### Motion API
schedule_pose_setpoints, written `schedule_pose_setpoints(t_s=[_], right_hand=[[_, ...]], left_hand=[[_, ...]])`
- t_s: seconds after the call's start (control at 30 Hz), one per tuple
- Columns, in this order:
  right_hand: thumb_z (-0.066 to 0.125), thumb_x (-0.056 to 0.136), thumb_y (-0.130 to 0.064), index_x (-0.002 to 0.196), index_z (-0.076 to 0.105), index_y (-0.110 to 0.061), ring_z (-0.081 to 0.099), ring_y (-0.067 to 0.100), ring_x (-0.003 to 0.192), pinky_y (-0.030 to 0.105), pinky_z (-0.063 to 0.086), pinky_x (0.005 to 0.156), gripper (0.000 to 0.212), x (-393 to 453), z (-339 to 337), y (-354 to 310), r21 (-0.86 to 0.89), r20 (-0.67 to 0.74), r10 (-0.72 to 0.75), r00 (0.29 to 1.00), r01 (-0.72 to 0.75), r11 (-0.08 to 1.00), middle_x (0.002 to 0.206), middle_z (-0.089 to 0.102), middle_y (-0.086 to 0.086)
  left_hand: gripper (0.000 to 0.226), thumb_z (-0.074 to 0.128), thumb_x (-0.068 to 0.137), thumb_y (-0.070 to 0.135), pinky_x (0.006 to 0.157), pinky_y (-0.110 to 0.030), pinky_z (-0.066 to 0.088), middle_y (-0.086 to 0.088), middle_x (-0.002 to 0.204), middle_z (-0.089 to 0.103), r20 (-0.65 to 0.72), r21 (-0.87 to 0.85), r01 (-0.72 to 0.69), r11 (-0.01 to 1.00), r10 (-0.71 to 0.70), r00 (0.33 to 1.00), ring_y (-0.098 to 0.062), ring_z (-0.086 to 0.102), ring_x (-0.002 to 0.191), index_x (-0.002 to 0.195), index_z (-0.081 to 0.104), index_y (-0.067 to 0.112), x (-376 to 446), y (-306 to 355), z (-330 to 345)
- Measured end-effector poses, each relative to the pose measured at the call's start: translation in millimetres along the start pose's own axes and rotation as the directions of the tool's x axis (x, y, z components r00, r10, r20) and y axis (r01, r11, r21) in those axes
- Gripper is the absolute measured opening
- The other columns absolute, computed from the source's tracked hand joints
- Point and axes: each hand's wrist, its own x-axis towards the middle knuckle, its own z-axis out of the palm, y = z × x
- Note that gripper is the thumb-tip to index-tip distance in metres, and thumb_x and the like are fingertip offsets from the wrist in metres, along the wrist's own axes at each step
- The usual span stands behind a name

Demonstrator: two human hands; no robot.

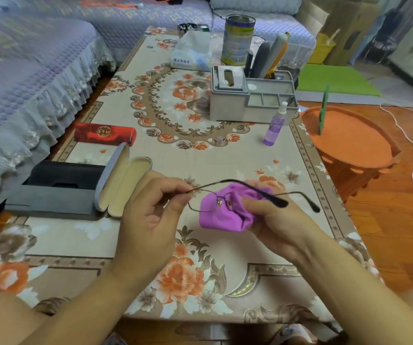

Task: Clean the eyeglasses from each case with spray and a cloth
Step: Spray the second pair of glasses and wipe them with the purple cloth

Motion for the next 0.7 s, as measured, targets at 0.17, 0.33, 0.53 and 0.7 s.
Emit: schedule_pose_setpoints(t_s=[0.17,0.33,0.53,0.7], right_hand=[[0.069,0.078,0.009,0.112,0.071,-0.002,0.070,0.037,0.088,0.034,0.054,0.070,0.036,0,2,-2,-0.339,0.091,-0.109,0.990,0.134,0.931,0.103,0.074,0.021],[0.065,0.086,0.007,0.113,0.072,-0.001,0.069,0.031,0.090,0.035,0.050,0.076,0.029,-2,4,4,-0.386,0.125,-0.106,0.987,0.146,0.911,0.101,0.073,0.020],[0.059,0.074,-0.004,0.100,0.073,0.001,0.064,0.018,0.070,0.025,0.050,0.066,0.030,-5,10,3,-0.342,0.090,-0.099,0.991,0.124,0.932,0.076,0.070,0.007],[0.062,0.082,-0.003,0.086,0.079,-0.010,0.068,0.039,0.081,0.043,0.051,0.078,0.019,-3,12,9,-0.346,-0.068,-0.169,0.983,0.135,0.929,0.089,0.072,0.026]], left_hand=[[0.019,0.060,0.094,0.007,0.082,-0.019,0.050,-0.001,0.092,0.061,-0.087,-0.038,0.023,0.999,-0.026,0.996,-0.012,0.062,0.087,0.099,0.061,0.025,2,-4,-5],[0.018,0.059,0.094,0.008,0.083,-0.018,0.049,-0.005,0.092,0.058,-0.052,-0.039,-0.022,0.999,0.020,0.998,-0.011,0.061,0.088,0.100,0.061,0.024,-5,1,-1],[0.015,0.059,0.093,0.001,0.083,-0.016,0.048,-0.009,0.091,0.057,-0.043,0.005,-0.031,1.000,0.031,0.999,-0.011,0.060,0.088,0.099,0.061,0.014,-5,1,0],[0.011,0.059,0.093,0.002,0.083,-0.015,0.047,-0.006,0.092,0.057,-0.029,0.047,-0.062,0.997,0.063,0.998,-0.008,0.058,0.089,0.100,0.061,0.011,-7,2,0]])
